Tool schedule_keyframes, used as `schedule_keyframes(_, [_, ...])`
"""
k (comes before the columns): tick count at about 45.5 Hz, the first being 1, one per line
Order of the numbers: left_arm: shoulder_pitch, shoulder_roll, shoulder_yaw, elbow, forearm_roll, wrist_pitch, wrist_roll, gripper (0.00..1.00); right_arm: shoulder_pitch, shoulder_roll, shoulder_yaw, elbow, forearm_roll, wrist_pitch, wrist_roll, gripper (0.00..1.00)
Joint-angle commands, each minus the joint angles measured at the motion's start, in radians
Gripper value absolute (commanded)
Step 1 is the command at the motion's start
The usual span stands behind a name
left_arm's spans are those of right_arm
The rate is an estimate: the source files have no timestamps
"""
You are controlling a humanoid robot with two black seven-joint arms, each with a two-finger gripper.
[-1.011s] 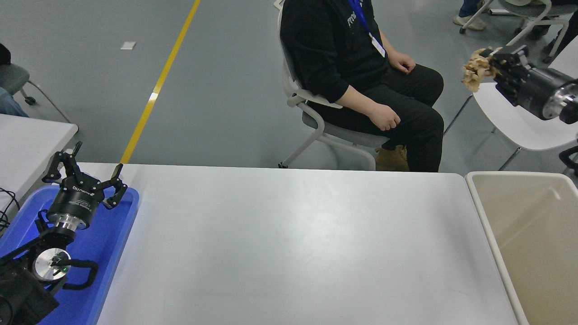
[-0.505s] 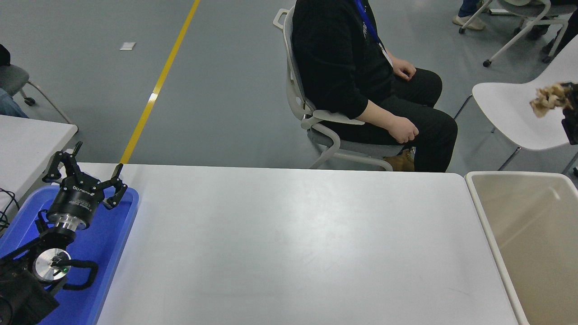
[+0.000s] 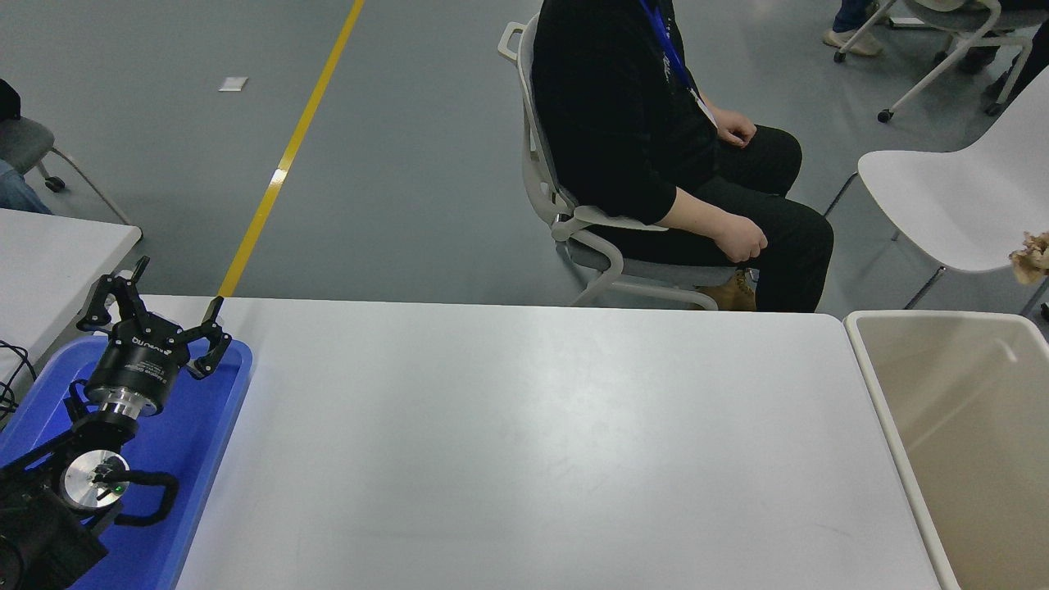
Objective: Clean the table surface
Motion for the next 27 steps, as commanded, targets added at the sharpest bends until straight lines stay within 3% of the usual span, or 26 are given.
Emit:
schedule_keyframes(1, [0.000, 0.001, -0.001, 0.000, 0.000, 0.000, 0.000, 1.00, -0.054, 0.002, 0.000, -0.002, -0.015, -0.063, -0.071, 0.00])
schedule_keyframes(27, [0.001, 0.000, 0.001, 0.000, 0.000, 0.000, 0.000, 1.00, -0.206, 0.093, -0.105, 0.001, -0.019, -0.068, -0.084, 0.00])
